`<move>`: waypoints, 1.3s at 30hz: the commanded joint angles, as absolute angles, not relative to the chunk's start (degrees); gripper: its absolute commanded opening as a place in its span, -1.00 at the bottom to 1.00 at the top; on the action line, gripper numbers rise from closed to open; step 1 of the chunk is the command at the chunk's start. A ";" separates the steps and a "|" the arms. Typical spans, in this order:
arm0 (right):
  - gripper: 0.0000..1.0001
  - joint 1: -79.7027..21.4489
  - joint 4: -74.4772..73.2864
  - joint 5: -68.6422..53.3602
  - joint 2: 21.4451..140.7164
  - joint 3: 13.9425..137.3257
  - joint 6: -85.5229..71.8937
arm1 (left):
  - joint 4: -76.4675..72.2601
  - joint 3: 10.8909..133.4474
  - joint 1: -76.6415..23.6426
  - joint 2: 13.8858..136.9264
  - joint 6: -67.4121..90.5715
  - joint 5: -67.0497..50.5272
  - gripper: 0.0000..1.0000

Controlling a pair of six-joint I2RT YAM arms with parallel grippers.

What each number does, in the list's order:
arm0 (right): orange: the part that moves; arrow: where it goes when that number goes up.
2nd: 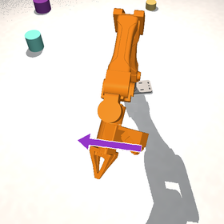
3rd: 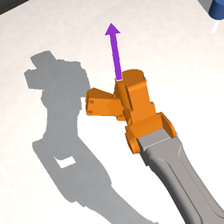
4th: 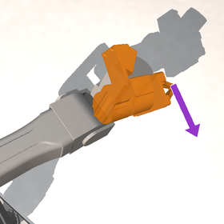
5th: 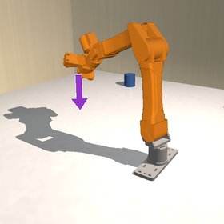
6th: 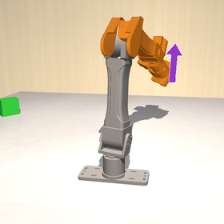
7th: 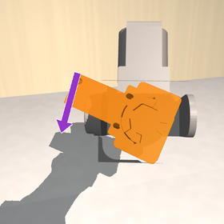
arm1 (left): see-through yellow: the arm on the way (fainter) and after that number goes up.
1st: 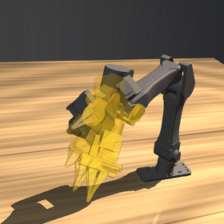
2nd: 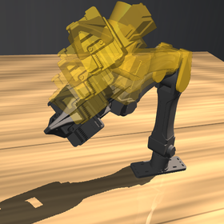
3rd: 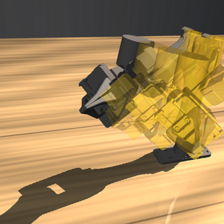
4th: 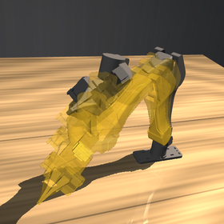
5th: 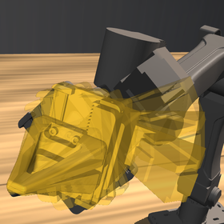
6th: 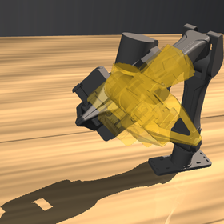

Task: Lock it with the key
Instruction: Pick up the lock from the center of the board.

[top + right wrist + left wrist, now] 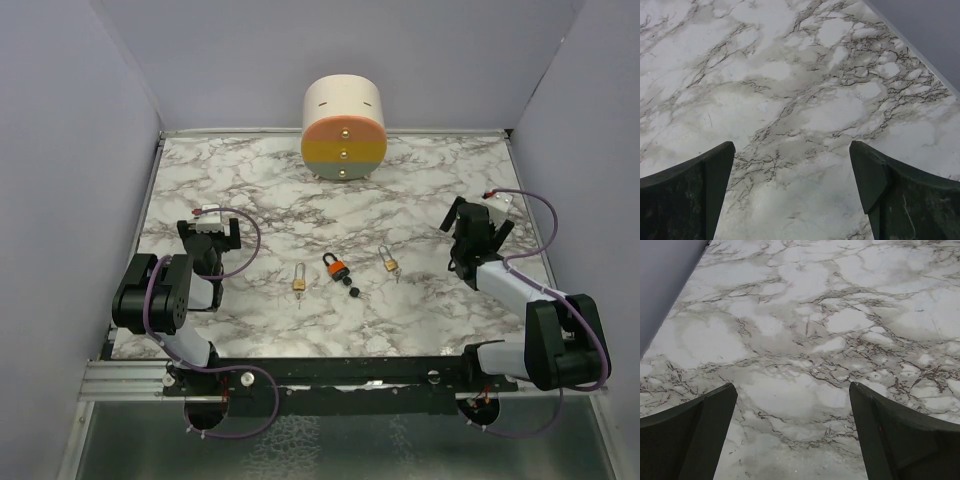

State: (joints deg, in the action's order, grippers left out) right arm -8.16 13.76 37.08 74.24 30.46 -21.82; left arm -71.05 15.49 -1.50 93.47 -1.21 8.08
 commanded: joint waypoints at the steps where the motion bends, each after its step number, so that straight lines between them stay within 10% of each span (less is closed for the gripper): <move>1: 1.00 -8.11 14.44 39.95 73.41 30.14 -22.80 | -71.27 15.82 -1.14 93.73 -0.88 6.86 0.98; 39: 0.66 -8.16 11.96 4.82 59.06 32.82 -12.68 | -45.34 23.88 -1.67 76.68 11.17 13.01 0.98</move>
